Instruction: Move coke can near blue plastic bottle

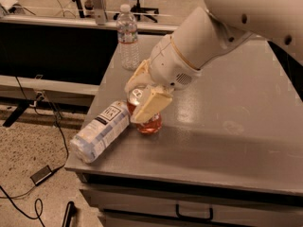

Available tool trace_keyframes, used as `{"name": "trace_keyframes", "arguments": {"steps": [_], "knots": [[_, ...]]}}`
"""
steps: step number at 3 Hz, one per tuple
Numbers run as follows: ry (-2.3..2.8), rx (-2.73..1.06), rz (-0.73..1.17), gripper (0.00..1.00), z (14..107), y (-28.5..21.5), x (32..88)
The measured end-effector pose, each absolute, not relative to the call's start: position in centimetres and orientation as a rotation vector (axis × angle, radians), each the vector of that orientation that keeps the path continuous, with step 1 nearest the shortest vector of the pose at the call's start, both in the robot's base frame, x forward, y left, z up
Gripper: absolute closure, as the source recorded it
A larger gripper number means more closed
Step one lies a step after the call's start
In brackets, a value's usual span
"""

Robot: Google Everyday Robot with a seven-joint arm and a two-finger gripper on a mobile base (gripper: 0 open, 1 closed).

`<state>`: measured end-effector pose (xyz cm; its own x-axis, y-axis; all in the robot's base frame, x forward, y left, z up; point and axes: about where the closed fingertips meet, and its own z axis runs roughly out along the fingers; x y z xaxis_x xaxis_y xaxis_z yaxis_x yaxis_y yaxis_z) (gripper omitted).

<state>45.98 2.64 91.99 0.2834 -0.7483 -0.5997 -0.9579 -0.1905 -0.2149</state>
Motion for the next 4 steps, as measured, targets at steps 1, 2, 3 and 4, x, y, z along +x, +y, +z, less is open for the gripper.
{"name": "trace_keyframes", "arguments": {"steps": [1, 2, 3, 4], "knots": [[1.515, -2.035, 0.483, 0.00, 90.9, 3.3, 45.5], [1.514, -2.039, 0.483, 0.00, 90.7, 3.4, 45.4], [1.548, -2.018, 0.477, 0.00, 90.5, 1.9, 46.4], [1.630, -1.957, 0.518, 0.00, 89.5, -1.2, 48.2]]}}
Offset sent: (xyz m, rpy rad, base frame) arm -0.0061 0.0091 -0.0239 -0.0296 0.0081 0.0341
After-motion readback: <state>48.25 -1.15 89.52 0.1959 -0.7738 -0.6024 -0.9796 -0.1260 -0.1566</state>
